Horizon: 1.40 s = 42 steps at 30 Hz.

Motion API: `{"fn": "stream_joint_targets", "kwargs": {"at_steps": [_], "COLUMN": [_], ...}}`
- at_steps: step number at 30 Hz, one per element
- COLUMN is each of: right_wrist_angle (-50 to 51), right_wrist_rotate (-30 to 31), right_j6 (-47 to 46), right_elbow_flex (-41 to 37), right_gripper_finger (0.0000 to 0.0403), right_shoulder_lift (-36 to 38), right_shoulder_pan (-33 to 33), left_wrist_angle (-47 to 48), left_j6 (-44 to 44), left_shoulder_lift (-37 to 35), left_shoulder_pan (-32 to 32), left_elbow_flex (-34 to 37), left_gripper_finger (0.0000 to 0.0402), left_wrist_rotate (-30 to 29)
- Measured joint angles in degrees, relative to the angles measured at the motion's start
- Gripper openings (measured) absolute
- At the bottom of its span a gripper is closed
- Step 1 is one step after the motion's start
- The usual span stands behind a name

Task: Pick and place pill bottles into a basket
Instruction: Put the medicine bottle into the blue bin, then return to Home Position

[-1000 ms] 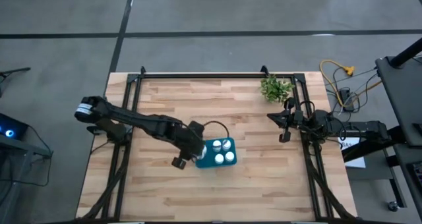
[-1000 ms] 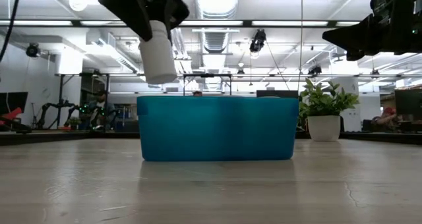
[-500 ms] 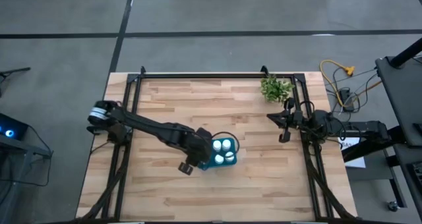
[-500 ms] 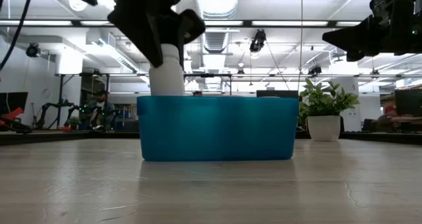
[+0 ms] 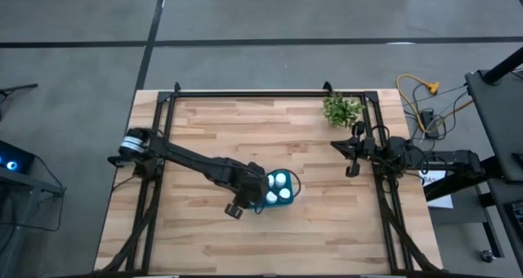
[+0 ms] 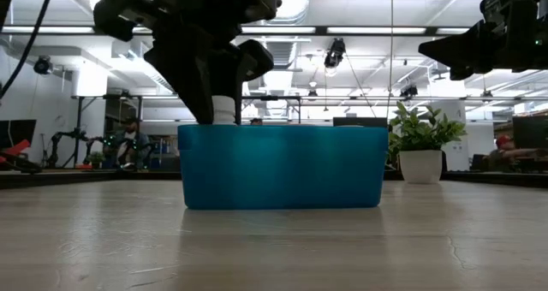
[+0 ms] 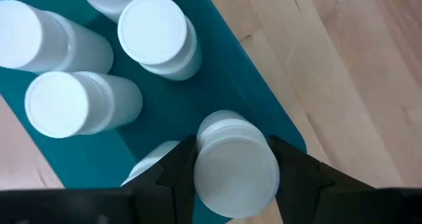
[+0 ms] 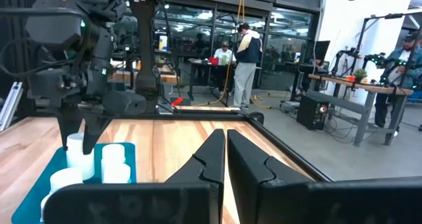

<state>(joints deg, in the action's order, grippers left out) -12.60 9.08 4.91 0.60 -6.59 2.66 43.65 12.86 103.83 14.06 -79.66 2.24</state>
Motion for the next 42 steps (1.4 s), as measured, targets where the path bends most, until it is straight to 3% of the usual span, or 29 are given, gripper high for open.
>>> {"fn": "stream_joint_targets", "kwargs": {"at_steps": [14,19,22,34,42], "right_wrist_angle": [-0.02,-0.02,-0.02,0.0,-0.05], "right_wrist_rotate": [0.03,0.02,0.03,0.03,-0.04], "right_j6": [0.0,0.0,0.0,0.0,-0.13], "right_elbow_flex": [0.0,0.0,0.0,0.0,0.0], "right_gripper_finger": [0.0008,0.0008,0.0008,0.0008,0.0008], "right_shoulder_lift": [0.02,0.01,0.02,0.01,0.02], "right_shoulder_pan": [0.0,0.01,0.0,0.01,0.0], "left_wrist_angle": [-0.32,-0.5,-1.26,-1.19,-1.26], "left_j6": [-0.08,-0.13,-0.15,-0.1,-0.23], "left_shoulder_lift": [0.48,0.48,0.46,0.18,-5.5], "left_shoulder_pan": [0.04,0.04,0.09,0.09,-0.07], "left_elbow_flex": [0.02,0.07,0.07,-0.23,0.04], "left_gripper_finger": [0.0137,0.0201,0.0219,0.0227,0.0228], "left_wrist_rotate": [0.0,0.0,0.0,-0.07,-2.58]}}
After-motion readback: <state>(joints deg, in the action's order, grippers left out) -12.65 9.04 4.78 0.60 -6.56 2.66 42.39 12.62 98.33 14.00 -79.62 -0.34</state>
